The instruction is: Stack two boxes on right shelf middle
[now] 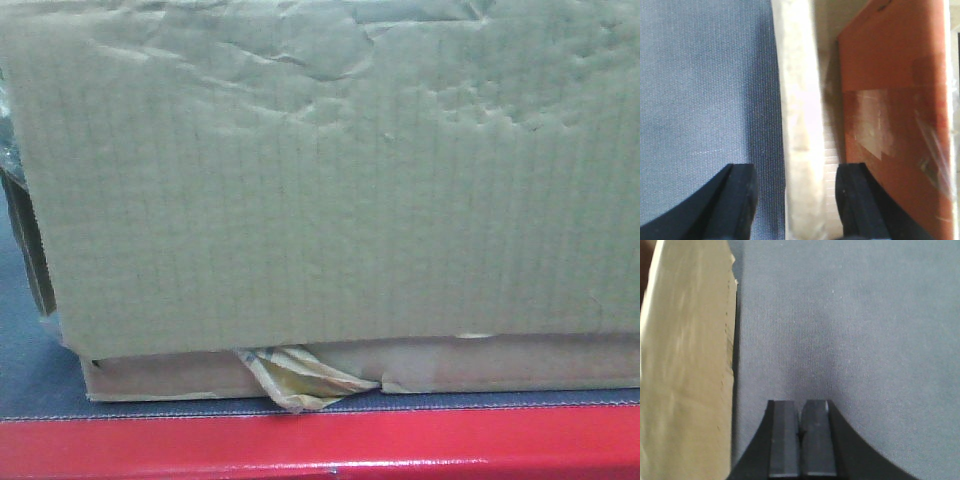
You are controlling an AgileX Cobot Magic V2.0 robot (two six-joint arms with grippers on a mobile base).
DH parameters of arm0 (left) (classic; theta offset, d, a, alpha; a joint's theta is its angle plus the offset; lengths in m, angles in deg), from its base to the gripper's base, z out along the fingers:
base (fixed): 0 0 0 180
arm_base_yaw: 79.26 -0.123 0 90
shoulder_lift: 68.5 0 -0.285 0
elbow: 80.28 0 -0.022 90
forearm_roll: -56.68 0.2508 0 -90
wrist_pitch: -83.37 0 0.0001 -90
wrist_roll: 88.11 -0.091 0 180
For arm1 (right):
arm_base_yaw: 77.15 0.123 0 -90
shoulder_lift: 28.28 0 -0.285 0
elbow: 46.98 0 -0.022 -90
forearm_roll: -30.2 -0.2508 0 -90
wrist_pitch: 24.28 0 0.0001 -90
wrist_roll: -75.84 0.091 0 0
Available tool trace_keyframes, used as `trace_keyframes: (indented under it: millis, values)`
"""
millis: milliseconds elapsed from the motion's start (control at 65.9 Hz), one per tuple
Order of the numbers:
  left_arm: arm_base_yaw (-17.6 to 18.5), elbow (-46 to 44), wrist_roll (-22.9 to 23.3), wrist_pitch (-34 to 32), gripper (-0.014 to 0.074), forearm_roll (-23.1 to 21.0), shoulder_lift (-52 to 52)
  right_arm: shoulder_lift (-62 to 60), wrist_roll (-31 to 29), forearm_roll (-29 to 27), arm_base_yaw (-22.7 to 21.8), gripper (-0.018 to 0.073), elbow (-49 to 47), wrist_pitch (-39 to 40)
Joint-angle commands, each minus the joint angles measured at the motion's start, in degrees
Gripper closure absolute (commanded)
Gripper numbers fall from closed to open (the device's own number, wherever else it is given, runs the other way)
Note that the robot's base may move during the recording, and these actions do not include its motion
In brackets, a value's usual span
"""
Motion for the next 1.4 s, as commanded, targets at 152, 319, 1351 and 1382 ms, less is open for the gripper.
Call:
trace_keyframes:
  millis: [152, 319, 1351, 1382]
  values:
    - [0.0, 0.0, -0.1, 0.0, 0.0323, -0.1, -0.6, 7.7, 11.6, 11.0, 8.6, 0.0700, -13.3, -9.3]
    - [0.0, 0.0, -0.1, 0.0, 0.0323, -0.4, -1.6, 11.8, 14.5, 13.2, 16.6, 0.0700, -17.3, -11.7]
    - [0.0, 0.0, -0.1, 0.0, 0.0323, 0.0, -2.0, 28.1, 9.6, 5.3, 17.8, 0.0203, -19.5, -11.7]
    - [0.0, 0.0, -0.1, 0.0, 0.0323, 0.0, -2.0, 28.4, 9.6, 5.3, 17.8, 0.0203, -19.5, -11.7]
